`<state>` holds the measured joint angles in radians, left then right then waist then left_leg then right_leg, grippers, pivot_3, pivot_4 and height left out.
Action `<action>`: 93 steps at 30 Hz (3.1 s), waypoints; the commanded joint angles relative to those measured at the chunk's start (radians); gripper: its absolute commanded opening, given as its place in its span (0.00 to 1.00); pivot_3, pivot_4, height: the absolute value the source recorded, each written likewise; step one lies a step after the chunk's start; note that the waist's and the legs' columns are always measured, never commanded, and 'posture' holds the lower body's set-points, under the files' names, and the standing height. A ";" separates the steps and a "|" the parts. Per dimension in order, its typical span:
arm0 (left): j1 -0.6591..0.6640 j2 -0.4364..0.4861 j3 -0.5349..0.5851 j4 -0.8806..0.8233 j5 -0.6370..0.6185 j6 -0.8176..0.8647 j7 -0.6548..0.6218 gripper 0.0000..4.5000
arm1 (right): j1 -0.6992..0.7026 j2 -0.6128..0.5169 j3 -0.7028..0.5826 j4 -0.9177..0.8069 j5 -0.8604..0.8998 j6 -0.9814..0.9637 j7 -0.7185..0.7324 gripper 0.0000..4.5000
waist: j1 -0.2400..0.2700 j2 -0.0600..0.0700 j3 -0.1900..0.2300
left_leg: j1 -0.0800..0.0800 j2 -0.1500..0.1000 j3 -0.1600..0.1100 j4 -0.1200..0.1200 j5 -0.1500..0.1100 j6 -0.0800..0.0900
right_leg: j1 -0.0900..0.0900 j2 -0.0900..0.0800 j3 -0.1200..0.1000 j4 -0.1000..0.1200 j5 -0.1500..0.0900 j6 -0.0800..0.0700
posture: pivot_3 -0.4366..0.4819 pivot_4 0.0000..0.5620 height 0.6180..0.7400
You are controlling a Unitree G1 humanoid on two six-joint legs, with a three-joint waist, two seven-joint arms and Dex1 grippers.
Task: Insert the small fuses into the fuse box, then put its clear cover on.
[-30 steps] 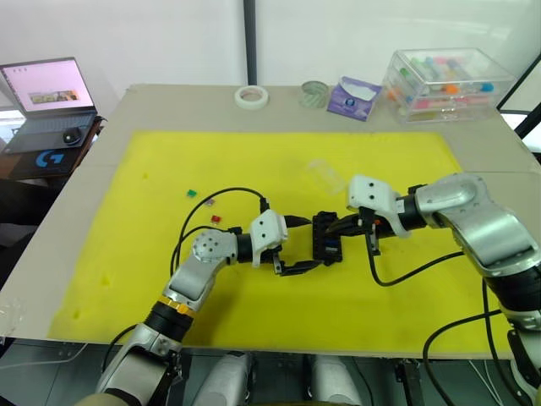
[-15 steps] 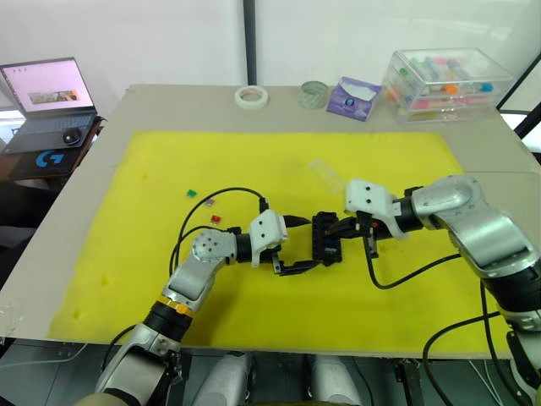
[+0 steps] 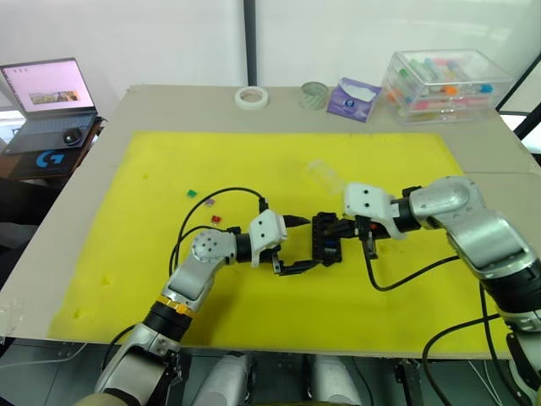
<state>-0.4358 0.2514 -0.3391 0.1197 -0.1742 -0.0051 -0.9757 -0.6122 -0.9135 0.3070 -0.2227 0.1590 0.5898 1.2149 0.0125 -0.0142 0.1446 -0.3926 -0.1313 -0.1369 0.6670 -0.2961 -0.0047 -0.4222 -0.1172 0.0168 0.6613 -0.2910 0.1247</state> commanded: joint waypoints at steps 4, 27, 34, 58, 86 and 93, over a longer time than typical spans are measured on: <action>-0.011 -0.001 0.010 -0.016 0.001 -0.009 0.004 1.00 | 0.036 -0.013 0.039 0.015 -0.040 0.001 0.009 0.00 | 0.000 0.000 0.000 | 0.000 0.000 0.000 0.000 0.000 0.000 | 0.000 0.000 0.000 0.000 0.000 0.000 | 0.48 0.27 1.00; -0.018 0.012 0.035 -0.039 -0.042 0.010 -0.023 1.00 | 0.039 0.010 -0.026 0.022 -0.008 0.007 0.000 0.00 | 0.000 -0.001 -0.001 | 0.001 0.000 0.000 0.000 0.000 0.000 | 0.001 0.000 0.000 0.000 0.000 0.000 | 0.48 0.27 1.00; -0.038 0.003 0.043 -0.037 -0.060 0.029 -0.033 1.00 | 0.036 0.018 -0.057 -0.004 0.031 0.052 -0.009 0.00 | 0.001 -0.001 -0.001 | 0.001 0.000 0.000 0.000 0.000 0.000 | 0.001 0.000 0.000 0.000 0.000 0.000 | 0.48 0.27 1.00; 0.083 0.599 0.623 0.090 -0.261 0.194 -0.115 1.00 | 0.459 0.015 -0.691 -0.145 0.191 -0.107 -0.253 0.68 | -0.003 0.001 0.001 | 0.000 0.000 0.000 -0.002 0.000 0.000 | -0.001 0.000 0.001 0.000 0.000 0.000 | 0.48 0.27 1.00; -0.062 0.640 0.662 0.412 -0.199 0.204 -0.046 1.00 | 0.545 0.045 -0.726 0.024 0.187 -0.301 -0.361 1.00 | -0.009 0.001 0.001 | 0.000 0.000 0.000 -0.001 0.000 0.000 | -0.001 0.000 0.001 0.002 0.000 0.000 | 0.48 0.27 1.00; -0.100 0.601 0.820 0.289 -0.347 0.586 0.229 1.00 | 0.362 0.046 -0.584 -0.096 0.254 -0.202 -0.334 1.00 | -0.031 0.001 0.001 | 0.000 0.001 0.000 -0.001 0.000 0.000 | -0.002 0.001 0.001 0.004 0.000 0.000 | 0.48 0.27 1.00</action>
<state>-0.5207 0.8408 0.4238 0.4665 -0.4750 0.5142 -0.8016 -0.2032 -0.8541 -0.2979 -0.2500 0.3773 0.3730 0.8703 -0.0187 -0.0133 0.1455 -0.3924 -0.1302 -0.1371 0.6656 -0.2959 -0.0050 -0.4252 -0.1160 0.0183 0.6651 -0.2911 0.1247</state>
